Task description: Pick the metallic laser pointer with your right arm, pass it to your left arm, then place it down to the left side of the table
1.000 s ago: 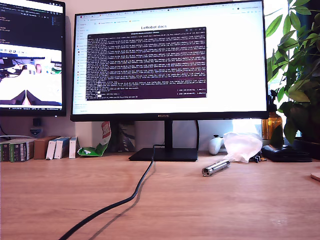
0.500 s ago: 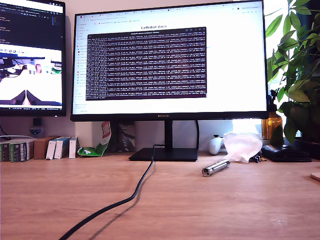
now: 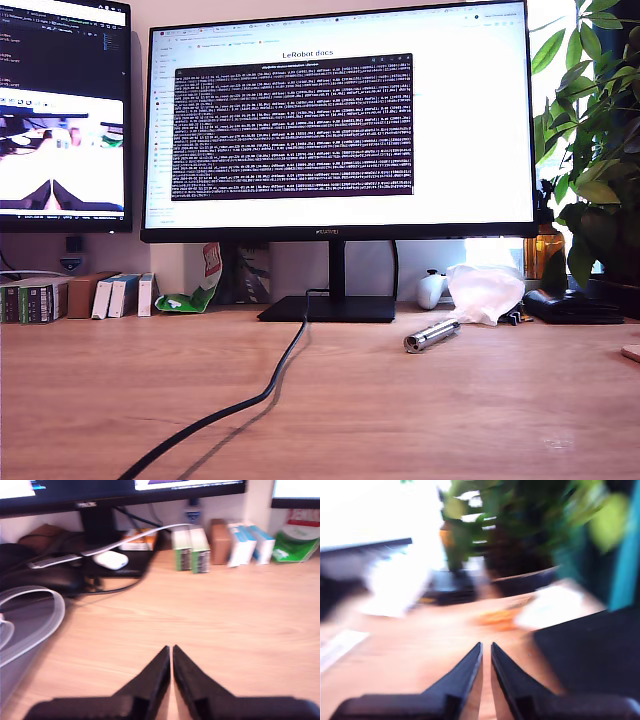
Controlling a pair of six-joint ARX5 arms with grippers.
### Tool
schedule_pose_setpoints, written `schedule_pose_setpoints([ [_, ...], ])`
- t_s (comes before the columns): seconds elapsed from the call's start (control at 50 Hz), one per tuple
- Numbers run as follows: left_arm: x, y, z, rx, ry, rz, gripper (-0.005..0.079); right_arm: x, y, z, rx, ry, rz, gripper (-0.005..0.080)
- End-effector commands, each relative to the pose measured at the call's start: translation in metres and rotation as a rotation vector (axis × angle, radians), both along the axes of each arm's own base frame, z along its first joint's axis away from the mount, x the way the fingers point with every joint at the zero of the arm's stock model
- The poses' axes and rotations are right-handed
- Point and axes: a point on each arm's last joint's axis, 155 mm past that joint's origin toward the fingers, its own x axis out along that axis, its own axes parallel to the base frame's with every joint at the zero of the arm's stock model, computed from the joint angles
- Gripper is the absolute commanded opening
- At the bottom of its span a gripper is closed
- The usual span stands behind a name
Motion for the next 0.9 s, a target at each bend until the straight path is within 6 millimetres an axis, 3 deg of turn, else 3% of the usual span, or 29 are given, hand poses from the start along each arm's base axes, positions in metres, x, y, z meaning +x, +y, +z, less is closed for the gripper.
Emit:
schedule_pose_setpoints([
  [0.0,0.001,-0.008,-0.013,-0.061,0.014,-0.029,-0.0022,0.001,0.009,-0.002,0.09,-0.013,0.035,0.0053],
  [0.16,0.005,-0.028,-0.001,-0.211,-0.04,-0.108,-0.0022,0.004,0.032,0.012,0.324,-0.071,0.129,0.0052],
  [0.28,0.006,-0.055,0.033,-0.245,-0.149,-0.262,-0.0022,0.0,0.061,0.036,0.388,-0.126,0.293,0.0048],
  [0.38,0.001,-0.072,0.066,-0.241,-0.252,-0.372,-0.0022,-0.008,0.082,0.062,0.405,-0.161,0.416,-0.0013],
  [0.64,-0.017,-0.099,0.121,-0.174,-0.345,-0.543,-0.0022,-0.029,0.109,0.123,0.36,-0.222,0.596,-0.0013],
  [0.88,-0.019,-0.127,0.142,-0.025,-0.29,-0.729,-0.0022,-0.022,0.137,0.138,0.148,-0.099,0.78,-0.0013],
])
